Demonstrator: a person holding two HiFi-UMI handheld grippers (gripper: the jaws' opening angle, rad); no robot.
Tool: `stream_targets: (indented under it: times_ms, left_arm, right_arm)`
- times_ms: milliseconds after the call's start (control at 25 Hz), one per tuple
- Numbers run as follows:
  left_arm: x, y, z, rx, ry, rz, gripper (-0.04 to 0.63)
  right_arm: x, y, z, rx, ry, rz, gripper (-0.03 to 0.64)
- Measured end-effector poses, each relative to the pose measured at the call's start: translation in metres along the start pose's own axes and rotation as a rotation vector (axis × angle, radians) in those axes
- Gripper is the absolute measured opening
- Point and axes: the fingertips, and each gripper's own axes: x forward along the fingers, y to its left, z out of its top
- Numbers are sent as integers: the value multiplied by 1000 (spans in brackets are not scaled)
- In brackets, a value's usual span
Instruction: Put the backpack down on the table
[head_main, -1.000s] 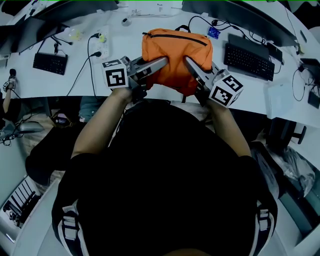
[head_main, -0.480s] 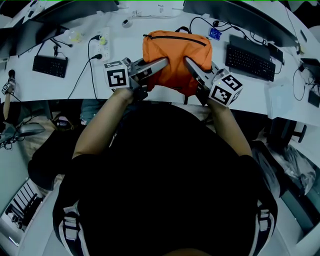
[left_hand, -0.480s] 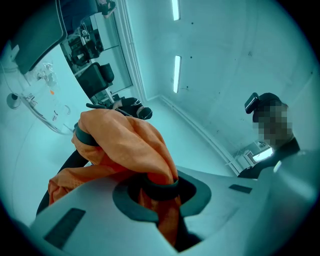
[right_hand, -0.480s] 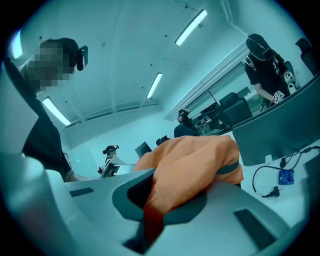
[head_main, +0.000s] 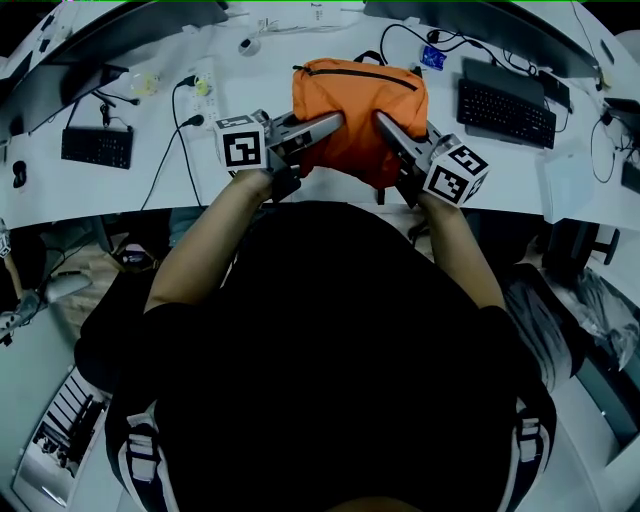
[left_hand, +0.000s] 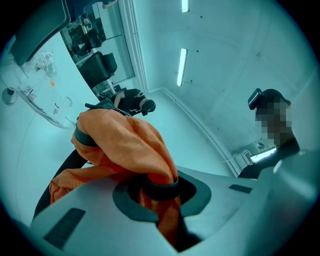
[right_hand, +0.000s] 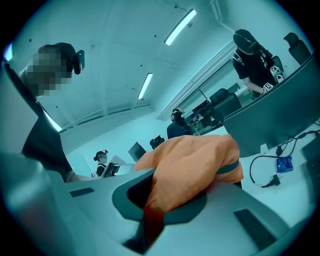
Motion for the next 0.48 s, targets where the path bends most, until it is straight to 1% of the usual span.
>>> stream_targets:
  times_ms: [200, 480]
  left_arm:
    - [5, 11, -2, -25, 40, -10, 64]
    - [10, 34, -4, -59, 66, -5, 64]
  right_arm:
    - [1, -10, -6, 26, -4, -31, 34]
    - [7, -30, -14, 60, 11, -54, 34]
